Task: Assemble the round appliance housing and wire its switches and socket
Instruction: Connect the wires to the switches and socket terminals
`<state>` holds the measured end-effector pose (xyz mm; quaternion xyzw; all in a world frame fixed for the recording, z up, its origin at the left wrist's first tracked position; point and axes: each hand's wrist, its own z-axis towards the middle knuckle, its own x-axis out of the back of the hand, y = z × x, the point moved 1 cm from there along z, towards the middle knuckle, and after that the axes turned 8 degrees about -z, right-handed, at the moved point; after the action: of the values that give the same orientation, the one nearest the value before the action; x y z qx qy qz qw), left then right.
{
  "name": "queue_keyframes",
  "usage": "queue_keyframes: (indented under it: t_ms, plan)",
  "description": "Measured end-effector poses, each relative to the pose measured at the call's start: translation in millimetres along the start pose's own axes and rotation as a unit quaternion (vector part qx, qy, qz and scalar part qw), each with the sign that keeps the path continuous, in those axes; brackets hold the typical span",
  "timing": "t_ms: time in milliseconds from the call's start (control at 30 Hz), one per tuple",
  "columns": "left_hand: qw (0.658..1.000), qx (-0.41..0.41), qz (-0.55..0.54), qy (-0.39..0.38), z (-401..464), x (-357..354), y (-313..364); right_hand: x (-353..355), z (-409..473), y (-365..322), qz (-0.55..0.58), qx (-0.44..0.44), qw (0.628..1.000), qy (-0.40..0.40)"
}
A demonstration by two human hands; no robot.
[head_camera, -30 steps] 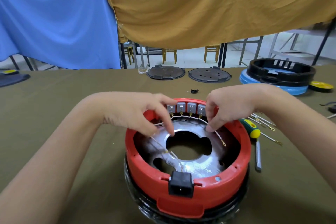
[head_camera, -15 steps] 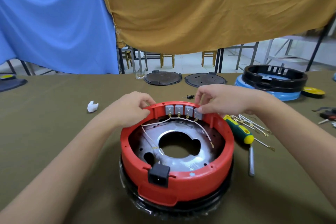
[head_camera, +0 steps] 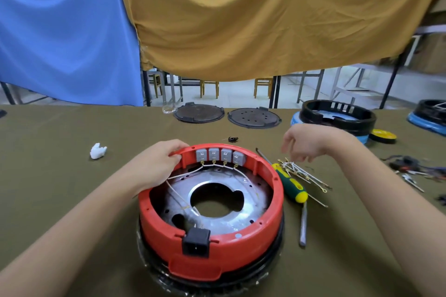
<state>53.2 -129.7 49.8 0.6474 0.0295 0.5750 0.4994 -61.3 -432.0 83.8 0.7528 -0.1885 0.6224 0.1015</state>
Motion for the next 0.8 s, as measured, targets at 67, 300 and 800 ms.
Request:
queue_keyframes:
  t_ms: [67, 300, 800]
  plan:
    - [1.0, -0.001, 0.004, -0.001, 0.1, 0.1, -0.6, -1.3, 1.3, 3.7, -0.037, -0.006, 0.999, -0.022]
    - [1.0, -0.01, 0.026, -0.006, -0.4, 0.3, 0.5, -20.3, 12.1, 9.7, -0.053, 0.05, 0.997, 0.009]
    - [1.0, -0.006, 0.029, -0.008, -2.7, 0.3, 0.7, -7.7, 14.7, 27.2, -0.037, 0.036, 0.982, 0.179]
